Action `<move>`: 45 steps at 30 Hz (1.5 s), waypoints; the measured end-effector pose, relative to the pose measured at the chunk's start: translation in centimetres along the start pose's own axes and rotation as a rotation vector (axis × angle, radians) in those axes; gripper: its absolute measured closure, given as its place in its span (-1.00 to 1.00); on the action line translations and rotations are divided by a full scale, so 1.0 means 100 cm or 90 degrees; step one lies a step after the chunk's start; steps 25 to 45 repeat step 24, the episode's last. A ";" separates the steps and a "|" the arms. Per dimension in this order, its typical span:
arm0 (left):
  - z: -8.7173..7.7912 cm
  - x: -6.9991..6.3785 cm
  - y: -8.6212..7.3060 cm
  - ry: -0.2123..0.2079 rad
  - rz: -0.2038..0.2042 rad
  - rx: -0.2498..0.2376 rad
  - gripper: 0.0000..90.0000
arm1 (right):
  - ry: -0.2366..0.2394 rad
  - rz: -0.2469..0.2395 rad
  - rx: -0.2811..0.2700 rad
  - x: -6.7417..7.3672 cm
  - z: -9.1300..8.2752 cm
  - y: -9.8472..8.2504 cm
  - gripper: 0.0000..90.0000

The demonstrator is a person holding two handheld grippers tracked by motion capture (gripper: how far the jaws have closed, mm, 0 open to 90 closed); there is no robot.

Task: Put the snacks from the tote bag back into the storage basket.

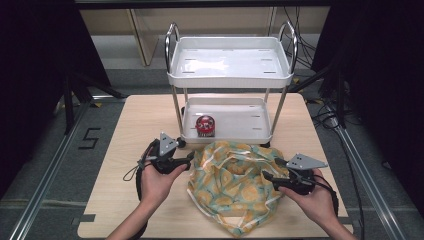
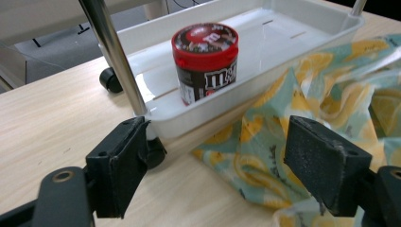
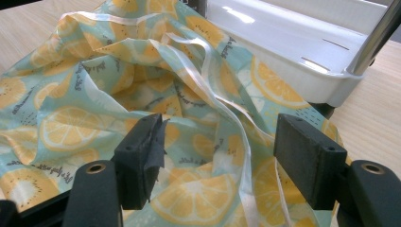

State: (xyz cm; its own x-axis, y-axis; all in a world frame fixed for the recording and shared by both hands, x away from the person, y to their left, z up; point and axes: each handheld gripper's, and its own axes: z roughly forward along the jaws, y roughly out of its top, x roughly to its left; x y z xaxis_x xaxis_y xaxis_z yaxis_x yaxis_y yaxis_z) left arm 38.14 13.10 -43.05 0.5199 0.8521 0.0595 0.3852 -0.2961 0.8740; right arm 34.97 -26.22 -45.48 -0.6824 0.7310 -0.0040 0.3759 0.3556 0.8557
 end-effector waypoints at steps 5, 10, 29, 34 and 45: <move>-0.003 0.000 -0.013 -0.003 0.012 0.003 -0.52 | -0.008 0.008 0.000 0.001 -0.001 0.000 -0.22; -0.006 -0.001 -0.029 -0.009 -0.012 0.003 -0.52 | -0.003 0.025 0.012 0.003 -0.001 -0.001 -0.22; -0.006 -0.007 -0.046 -0.031 -0.046 -0.004 -0.51 | -0.007 0.021 0.006 -0.002 0.000 -0.002 -0.23; -0.006 -0.007 -0.046 -0.031 -0.046 -0.004 -0.51 | -0.007 0.021 0.006 -0.002 0.000 -0.002 -0.23; -0.006 -0.007 -0.046 -0.031 -0.046 -0.004 -0.51 | -0.007 0.021 0.006 -0.002 0.000 -0.002 -0.23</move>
